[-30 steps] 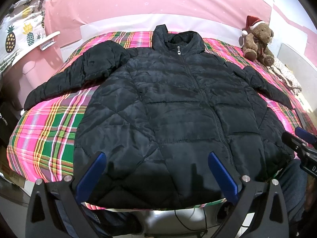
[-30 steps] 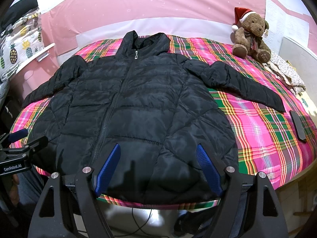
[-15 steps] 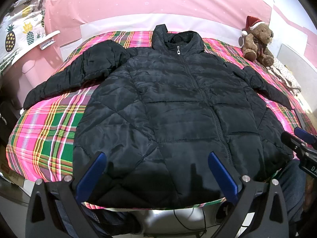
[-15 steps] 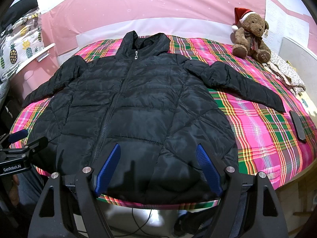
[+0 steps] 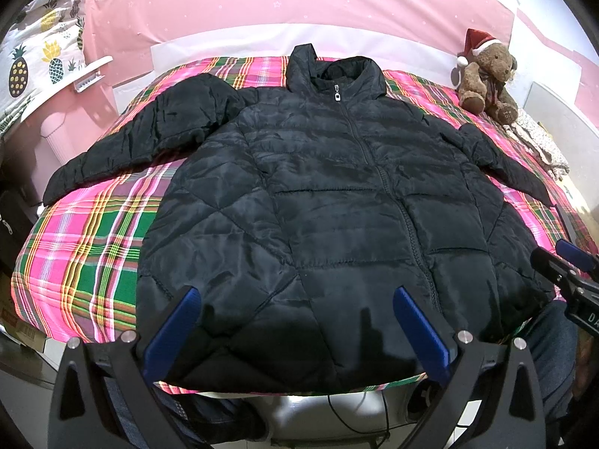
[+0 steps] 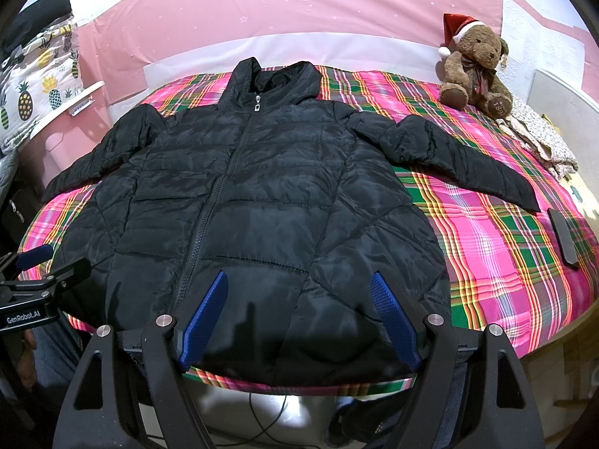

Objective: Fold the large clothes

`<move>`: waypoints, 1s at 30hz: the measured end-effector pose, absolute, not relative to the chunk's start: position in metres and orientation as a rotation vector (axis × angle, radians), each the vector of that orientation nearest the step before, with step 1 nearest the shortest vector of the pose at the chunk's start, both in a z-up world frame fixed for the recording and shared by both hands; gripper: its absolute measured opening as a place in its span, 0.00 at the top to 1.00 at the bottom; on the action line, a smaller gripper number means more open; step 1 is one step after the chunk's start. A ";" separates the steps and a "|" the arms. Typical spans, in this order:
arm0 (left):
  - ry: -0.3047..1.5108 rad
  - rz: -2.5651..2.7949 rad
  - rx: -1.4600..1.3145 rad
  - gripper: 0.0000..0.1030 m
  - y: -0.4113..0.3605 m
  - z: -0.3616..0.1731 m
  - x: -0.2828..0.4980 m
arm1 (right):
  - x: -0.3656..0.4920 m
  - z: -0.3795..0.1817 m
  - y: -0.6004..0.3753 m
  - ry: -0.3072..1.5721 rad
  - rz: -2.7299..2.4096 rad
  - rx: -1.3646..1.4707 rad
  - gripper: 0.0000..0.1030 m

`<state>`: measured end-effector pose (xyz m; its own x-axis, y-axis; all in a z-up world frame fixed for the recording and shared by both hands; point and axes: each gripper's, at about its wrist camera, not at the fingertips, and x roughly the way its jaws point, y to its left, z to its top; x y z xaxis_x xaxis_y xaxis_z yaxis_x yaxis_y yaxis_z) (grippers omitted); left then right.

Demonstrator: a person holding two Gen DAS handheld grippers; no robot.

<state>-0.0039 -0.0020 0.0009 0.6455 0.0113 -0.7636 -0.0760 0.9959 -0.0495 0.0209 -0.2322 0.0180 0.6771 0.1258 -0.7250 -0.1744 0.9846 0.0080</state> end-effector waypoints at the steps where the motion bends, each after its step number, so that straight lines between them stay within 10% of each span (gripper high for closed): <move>1: 0.868 0.050 -0.080 0.00 -0.002 0.001 -0.004 | 0.021 0.018 -0.232 0.810 0.169 -0.064 0.24; 30: 0.828 0.046 -0.222 0.00 0.044 -0.001 0.024 | 0.062 0.024 -0.202 0.778 0.306 -0.085 0.24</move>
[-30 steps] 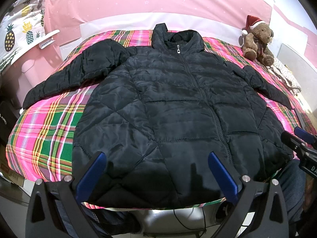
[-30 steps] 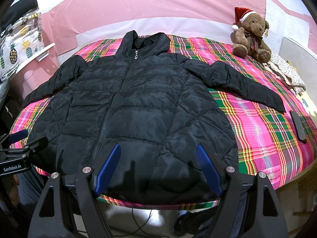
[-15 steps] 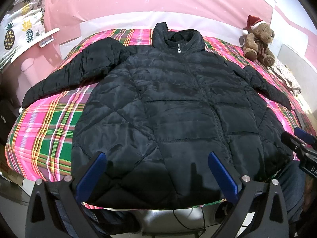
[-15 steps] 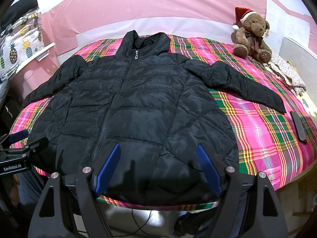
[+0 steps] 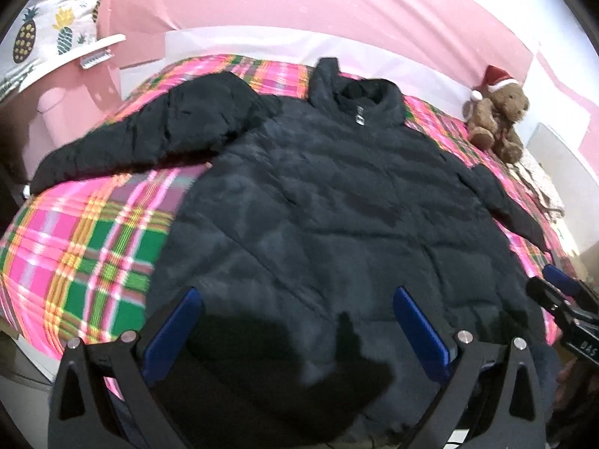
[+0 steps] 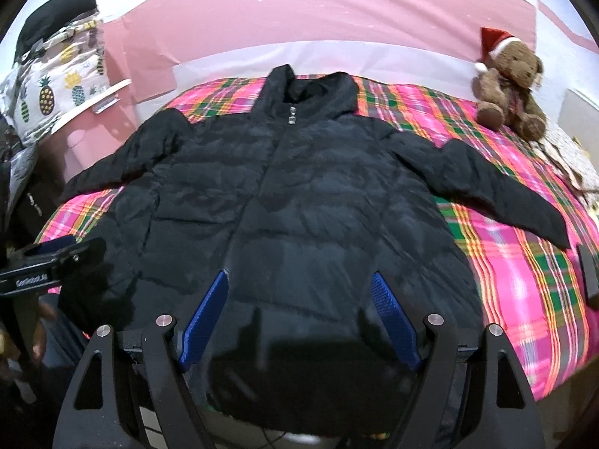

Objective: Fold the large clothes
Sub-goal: 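Grasp the jacket sleeve with the left tool and lift it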

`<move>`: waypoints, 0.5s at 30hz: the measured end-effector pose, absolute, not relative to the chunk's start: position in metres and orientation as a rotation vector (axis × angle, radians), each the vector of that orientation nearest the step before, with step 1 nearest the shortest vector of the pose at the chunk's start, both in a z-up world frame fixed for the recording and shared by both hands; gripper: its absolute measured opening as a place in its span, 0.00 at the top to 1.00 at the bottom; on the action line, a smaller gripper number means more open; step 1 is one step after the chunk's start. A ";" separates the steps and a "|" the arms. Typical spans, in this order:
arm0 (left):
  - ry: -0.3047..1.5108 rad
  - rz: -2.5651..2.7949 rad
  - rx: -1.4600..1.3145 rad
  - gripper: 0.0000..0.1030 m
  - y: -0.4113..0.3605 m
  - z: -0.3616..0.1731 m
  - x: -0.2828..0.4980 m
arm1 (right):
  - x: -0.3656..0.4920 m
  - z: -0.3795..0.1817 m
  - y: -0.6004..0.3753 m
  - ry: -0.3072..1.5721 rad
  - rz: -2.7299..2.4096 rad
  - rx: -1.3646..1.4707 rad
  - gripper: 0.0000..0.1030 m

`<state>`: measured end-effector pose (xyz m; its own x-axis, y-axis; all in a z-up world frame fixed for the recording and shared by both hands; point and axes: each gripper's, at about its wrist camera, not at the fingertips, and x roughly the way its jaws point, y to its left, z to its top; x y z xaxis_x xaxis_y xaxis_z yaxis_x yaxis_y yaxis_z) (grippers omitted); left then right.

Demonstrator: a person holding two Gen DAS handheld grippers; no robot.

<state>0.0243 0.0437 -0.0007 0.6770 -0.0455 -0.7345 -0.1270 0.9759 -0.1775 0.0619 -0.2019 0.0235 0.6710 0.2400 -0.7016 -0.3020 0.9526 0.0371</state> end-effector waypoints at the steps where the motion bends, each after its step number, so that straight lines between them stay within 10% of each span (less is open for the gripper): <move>1: 0.821 0.059 -0.222 0.00 0.049 0.000 0.028 | 0.066 0.025 -0.198 0.775 0.313 -0.090 0.24; 15: 0.775 0.199 -0.389 0.00 0.167 -0.007 0.082 | 0.136 0.026 -0.139 0.771 0.435 -0.165 0.24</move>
<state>0.0824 0.1674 -0.0067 0.7001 0.0331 -0.7132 -0.3151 0.9107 -0.2670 0.1363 -0.1391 0.0264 0.6338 0.3193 -0.7045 -0.4381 0.8988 0.0133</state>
